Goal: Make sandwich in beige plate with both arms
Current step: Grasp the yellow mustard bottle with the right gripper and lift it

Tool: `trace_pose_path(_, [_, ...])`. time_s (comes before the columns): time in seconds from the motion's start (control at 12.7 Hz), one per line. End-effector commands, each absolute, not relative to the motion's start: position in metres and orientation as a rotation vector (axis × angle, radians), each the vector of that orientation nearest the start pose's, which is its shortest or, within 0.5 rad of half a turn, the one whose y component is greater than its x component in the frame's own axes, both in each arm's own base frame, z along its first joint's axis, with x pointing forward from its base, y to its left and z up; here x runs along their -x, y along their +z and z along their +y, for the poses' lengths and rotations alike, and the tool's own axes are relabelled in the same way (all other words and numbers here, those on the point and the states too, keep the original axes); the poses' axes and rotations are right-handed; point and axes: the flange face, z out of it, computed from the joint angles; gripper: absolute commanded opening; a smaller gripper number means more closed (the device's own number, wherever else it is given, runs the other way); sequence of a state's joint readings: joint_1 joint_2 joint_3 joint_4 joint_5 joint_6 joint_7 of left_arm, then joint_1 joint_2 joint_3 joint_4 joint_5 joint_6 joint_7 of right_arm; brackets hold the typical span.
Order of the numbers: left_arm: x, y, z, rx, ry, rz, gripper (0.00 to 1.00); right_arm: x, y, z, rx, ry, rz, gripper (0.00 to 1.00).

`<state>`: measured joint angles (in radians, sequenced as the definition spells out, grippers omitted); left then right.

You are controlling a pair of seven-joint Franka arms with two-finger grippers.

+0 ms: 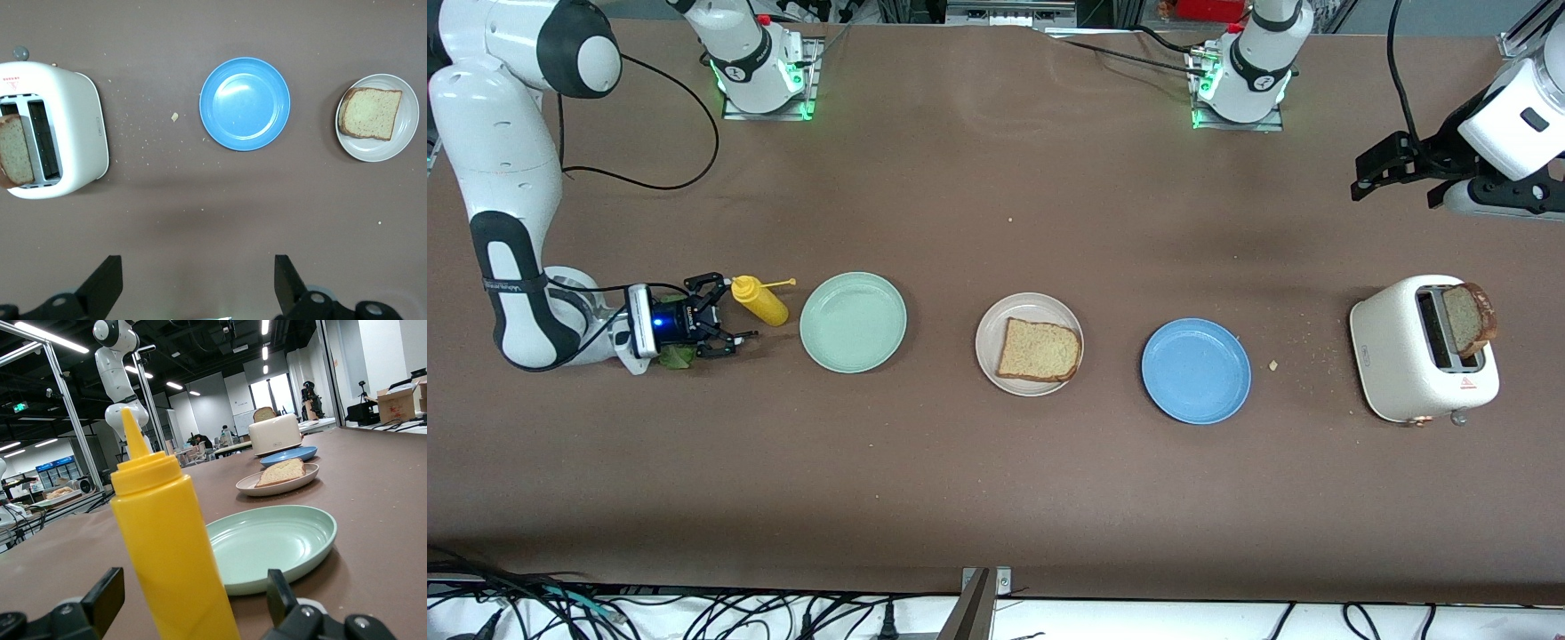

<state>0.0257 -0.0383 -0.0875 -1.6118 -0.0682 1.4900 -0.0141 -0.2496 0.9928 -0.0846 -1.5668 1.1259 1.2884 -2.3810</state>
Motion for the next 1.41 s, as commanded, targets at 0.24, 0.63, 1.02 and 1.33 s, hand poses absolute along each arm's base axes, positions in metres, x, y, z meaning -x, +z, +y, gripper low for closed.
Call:
trace_pose_path(0.24, [-0.524,0.626,-0.038,3.204,0.191,0.073,1.00,-0.576,0.068,-0.072,1.209,-0.841,-1.150,0.85])
trace_pose_path(0.63, [-0.518,0.626,-0.039,3.198,0.243,0.073,1.00,-0.573,0.063,-0.073,1.198,-0.855,-1.151,0.51])
trace_pose_path(1.02, [-0.520,0.626,-0.035,3.163,0.231,0.061,1.00,-0.573,0.063,-0.075,1.201,-0.855,-1.149,0.23])
trace_pose_path(1.33, [-0.524,0.624,-0.033,3.159,0.208,0.055,1.00,-0.580,0.074,-0.089,1.228,-0.857,-1.148,0.04])
